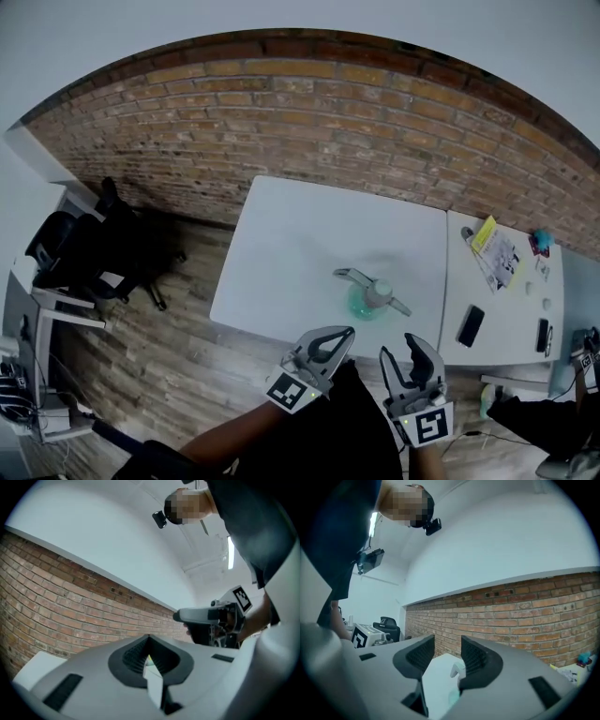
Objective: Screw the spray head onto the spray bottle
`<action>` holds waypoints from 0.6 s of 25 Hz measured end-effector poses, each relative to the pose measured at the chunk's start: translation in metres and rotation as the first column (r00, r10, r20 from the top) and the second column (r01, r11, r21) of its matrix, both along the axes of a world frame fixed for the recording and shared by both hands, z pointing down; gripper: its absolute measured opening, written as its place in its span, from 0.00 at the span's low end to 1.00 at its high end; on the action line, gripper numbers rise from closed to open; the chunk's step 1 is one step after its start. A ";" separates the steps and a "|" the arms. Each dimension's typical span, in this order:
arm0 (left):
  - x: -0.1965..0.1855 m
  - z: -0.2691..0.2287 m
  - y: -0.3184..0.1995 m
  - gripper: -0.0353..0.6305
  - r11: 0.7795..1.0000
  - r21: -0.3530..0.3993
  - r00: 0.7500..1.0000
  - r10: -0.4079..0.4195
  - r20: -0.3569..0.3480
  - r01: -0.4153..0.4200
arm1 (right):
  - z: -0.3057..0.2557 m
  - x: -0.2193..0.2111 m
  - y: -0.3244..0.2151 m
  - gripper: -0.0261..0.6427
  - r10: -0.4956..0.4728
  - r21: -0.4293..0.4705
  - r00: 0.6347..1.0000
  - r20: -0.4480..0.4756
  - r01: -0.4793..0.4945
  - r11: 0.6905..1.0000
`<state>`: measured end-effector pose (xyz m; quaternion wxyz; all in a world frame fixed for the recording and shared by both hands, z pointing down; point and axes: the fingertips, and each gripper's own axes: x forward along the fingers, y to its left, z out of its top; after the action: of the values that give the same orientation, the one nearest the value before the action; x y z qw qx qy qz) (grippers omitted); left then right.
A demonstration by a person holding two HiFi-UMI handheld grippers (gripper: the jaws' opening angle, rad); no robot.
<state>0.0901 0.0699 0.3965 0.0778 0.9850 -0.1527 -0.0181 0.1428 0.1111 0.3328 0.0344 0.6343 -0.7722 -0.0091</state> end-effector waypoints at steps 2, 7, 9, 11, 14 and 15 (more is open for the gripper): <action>-0.003 -0.003 0.011 0.06 1.000 0.007 1.000 0.028 0.004 -0.028 | -0.014 -0.017 0.010 0.27 -0.001 0.050 1.000 -0.018 0.002 0.999; -0.008 -0.021 0.043 0.06 0.996 0.049 0.996 0.077 -0.050 -0.075 | -0.023 -0.025 0.035 0.24 0.045 0.069 0.999 0.005 -0.046 0.997; -0.012 -0.025 0.054 0.06 0.997 0.049 0.996 0.062 -0.056 -0.059 | -0.022 -0.025 0.044 0.22 0.055 0.075 0.998 0.022 -0.057 0.996; -0.016 -0.027 0.064 0.06 0.997 0.061 0.998 0.048 -0.052 -0.045 | -0.020 -0.027 0.053 0.19 0.048 0.076 0.998 0.034 -0.050 0.996; -0.017 -0.029 0.080 0.06 0.997 0.072 0.998 0.004 -0.059 0.000 | -0.016 -0.035 0.069 0.06 -0.007 0.064 0.999 0.035 0.004 0.998; -0.018 -0.032 0.086 0.06 0.997 0.068 0.997 -0.025 -0.069 0.029 | -0.015 -0.036 0.075 0.05 -0.019 0.054 0.999 0.041 0.016 0.998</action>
<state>0.0725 0.1555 0.3645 0.0486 0.9838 -0.1626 -0.0581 0.1064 0.1865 0.3180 0.0013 0.6283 -0.7778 -0.0170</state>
